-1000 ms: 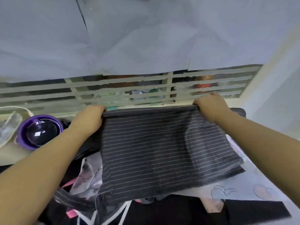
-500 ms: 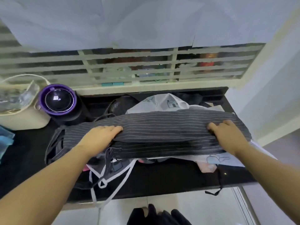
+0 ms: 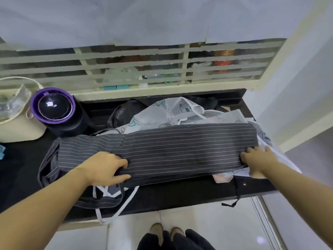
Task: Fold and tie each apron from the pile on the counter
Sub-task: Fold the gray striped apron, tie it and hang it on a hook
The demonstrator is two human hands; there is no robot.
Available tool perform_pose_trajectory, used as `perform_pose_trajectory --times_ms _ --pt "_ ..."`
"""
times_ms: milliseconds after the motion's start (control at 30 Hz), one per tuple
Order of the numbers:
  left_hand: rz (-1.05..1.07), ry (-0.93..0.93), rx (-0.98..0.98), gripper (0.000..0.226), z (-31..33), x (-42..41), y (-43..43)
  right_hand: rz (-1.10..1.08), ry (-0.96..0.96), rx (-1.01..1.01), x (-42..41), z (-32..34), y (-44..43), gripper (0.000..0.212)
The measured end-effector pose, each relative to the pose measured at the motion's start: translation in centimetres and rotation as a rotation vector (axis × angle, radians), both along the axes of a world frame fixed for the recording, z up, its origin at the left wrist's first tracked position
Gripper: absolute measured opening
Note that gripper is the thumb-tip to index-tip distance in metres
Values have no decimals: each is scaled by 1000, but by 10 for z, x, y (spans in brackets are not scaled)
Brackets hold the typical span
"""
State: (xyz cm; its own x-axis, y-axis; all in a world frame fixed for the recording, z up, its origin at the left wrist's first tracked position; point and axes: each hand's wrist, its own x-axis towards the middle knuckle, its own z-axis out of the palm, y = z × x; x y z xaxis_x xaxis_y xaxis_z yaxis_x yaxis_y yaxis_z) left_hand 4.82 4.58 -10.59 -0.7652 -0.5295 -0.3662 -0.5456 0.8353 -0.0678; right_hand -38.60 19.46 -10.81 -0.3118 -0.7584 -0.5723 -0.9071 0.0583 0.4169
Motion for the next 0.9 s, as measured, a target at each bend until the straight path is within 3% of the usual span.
perform_pose_trajectory --times_ms 100,167,267,333,433,500,567,667,767,833,900 --pt "54 322 -53 62 4 -17 -15 -115 -62 53 7 19 -20 45" --pt "147 457 -67 46 5 -35 -30 -3 -114 -146 17 36 -40 38" --pt "353 357 55 45 4 -59 -48 67 -383 -446 44 49 -76 40" --pt "427 270 216 50 -1 -65 -59 31 -575 -396 62 47 -98 57" --pt "499 184 371 50 -5 -66 -71 -66 -583 -259 67 34 -120 71" --pt "510 145 421 38 0 -67 -77 -137 -562 -235 61 28 -126 62" --pt "478 119 448 25 10 -66 -79 -178 -569 -184 56 29 -128 38" --pt "463 82 488 21 37 -56 -80 -134 -563 -67 51 52 -127 12" --pt "492 57 389 19 76 -39 -86 -134 -588 -176 46 98 -132 17" --pt "523 106 195 19 101 -26 -94 -141 -607 -394 43 128 -137 17" --pt "547 320 -57 18 125 -15 -94 -125 -614 -715 42 150 -139 11"
